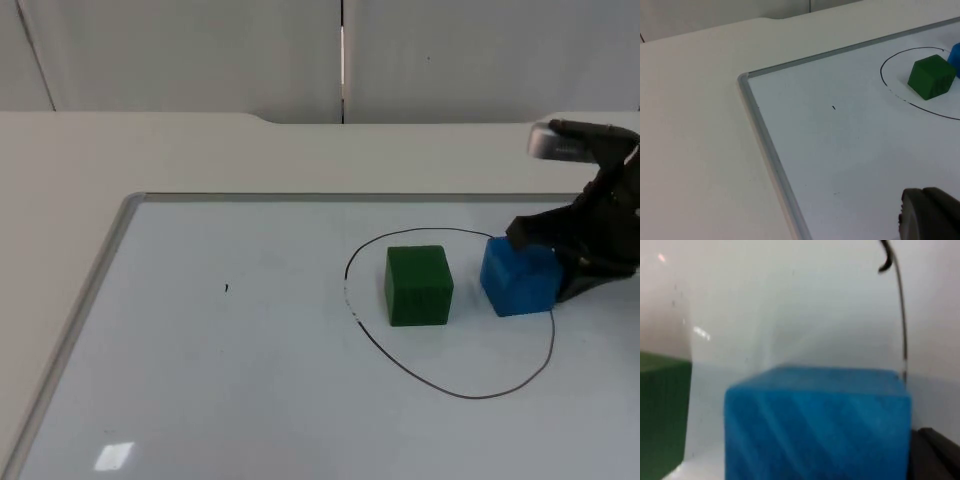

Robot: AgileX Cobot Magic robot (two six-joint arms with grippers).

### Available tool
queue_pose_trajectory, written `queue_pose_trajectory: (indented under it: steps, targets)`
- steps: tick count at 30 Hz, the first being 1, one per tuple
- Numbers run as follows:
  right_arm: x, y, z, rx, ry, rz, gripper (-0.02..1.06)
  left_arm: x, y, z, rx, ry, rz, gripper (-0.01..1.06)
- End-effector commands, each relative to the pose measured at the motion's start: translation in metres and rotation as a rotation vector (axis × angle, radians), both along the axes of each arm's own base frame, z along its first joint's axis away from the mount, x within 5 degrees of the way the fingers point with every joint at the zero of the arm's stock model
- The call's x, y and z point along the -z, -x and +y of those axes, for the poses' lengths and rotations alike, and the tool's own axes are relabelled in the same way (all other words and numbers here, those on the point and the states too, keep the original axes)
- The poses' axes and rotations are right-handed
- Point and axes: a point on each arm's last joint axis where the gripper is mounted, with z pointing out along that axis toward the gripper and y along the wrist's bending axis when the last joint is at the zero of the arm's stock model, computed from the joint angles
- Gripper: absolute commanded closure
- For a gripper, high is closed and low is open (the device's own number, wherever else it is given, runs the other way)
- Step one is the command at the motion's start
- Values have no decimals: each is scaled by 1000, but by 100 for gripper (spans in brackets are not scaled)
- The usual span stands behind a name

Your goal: Push the two cubes into the marked area.

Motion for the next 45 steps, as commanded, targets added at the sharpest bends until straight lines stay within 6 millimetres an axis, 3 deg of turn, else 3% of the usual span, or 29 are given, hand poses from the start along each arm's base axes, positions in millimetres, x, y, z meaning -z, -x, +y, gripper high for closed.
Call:
queue_pose_trajectory:
  steps: [1,7,14,18,24,28,29,32,33,36,37,40,42,45]
  targets:
    - [2,-1,1,0,3,-28,104,2,0,0,-4,-3,2,105]
    - [2,0,6,-11,3,-38,104,2,0,0,-4,-3,2,105]
    - [1,7,37,-97,6,-82,104,2,0,0,-4,-3,2,105]
    - [1,7,38,-97,4,-83,104,2,0,0,-4,-3,2,105]
    - [-12,6,24,-109,43,-79,104,2,0,0,-4,-3,2,105]
    - [-58,8,0,-74,123,-156,104,2,0,0,-4,-3,2,105]
    - [-58,8,0,-74,123,-156,104,2,0,0,-4,-3,2,105]
    - [-105,18,-9,-93,161,-256,104,2,0,0,-4,-3,2,105]
    - [-105,18,-9,-93,161,-256,104,2,0,0,-4,-3,2,105]
    - [-164,38,-15,-82,142,-404,104,2,0,0,-4,-3,2,105]
    - [-164,38,-15,-82,142,-404,104,2,0,0,-4,-3,2,105]
    - [-211,62,-21,-66,113,-537,104,2,0,0,-4,-3,2,105]
    - [-222,69,-23,-62,106,-571,104,2,0,0,-4,-3,2,105]
    - [-258,97,-29,-53,80,-679,104,2,0,0,-4,-3,2,105]
